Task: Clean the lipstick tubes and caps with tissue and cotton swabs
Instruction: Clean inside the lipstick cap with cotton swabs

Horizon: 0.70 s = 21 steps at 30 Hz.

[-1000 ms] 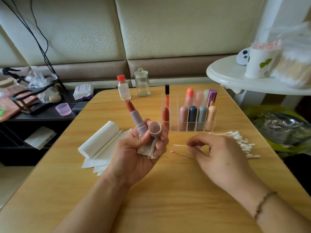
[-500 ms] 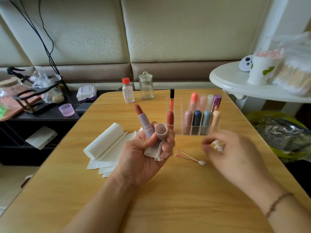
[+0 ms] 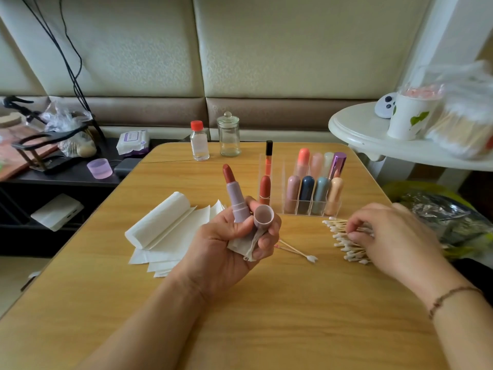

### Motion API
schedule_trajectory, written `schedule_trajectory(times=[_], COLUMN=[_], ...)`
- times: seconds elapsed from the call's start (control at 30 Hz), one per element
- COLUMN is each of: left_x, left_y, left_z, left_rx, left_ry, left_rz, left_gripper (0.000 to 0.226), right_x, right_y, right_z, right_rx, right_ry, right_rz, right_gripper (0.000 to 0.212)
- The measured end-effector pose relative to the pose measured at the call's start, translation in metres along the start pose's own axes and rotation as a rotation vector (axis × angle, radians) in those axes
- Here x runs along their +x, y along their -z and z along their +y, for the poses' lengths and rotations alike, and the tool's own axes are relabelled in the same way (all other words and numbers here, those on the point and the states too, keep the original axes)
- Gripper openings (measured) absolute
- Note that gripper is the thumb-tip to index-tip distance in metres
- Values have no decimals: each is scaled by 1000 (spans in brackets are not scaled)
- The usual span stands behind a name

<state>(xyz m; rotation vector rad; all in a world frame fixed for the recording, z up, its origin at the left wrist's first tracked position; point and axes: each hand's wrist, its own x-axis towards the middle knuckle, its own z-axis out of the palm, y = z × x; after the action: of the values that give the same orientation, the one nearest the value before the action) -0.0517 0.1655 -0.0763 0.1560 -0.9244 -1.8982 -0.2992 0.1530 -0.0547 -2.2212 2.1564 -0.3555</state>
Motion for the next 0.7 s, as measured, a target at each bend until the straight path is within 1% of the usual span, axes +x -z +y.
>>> schedule_trajectory(times=[0.07, 0.2, 0.27, 0.33, 0.4, 0.53, 0.6, 0.7], left_x=[0, 0, 0, -1, -1, -2, -2, -3], left_y=[0, 0, 0, 0, -1, 0, 1, 1], left_z=[0, 0, 0, 0, 0, -1, -1, -1], left_rx=[1, 27, 42, 62, 94, 146, 157, 160], left_ry=[4, 1, 0, 4, 11, 25, 29, 28], left_rz=[-3, 2, 10, 21, 33, 51, 55, 53], left_gripper=[5, 6, 6, 7, 9, 13, 14, 13], right_x=[0, -2, -4, -6, -8, -18, -24, -36], right_y=[-1, 0, -2, -5, -6, 4, 11, 24], right_z=[0, -2, -7, -13, -18, -32, -36, -40], right_rx=[32, 278, 403, 534, 668, 803, 933, 1146], right_ry=[68, 204, 293, 375, 414, 518, 543, 585], right_rz=[36, 202, 249, 261, 245, 225, 153, -6], right_gripper=[9, 12, 21, 28, 31, 30, 29, 21])
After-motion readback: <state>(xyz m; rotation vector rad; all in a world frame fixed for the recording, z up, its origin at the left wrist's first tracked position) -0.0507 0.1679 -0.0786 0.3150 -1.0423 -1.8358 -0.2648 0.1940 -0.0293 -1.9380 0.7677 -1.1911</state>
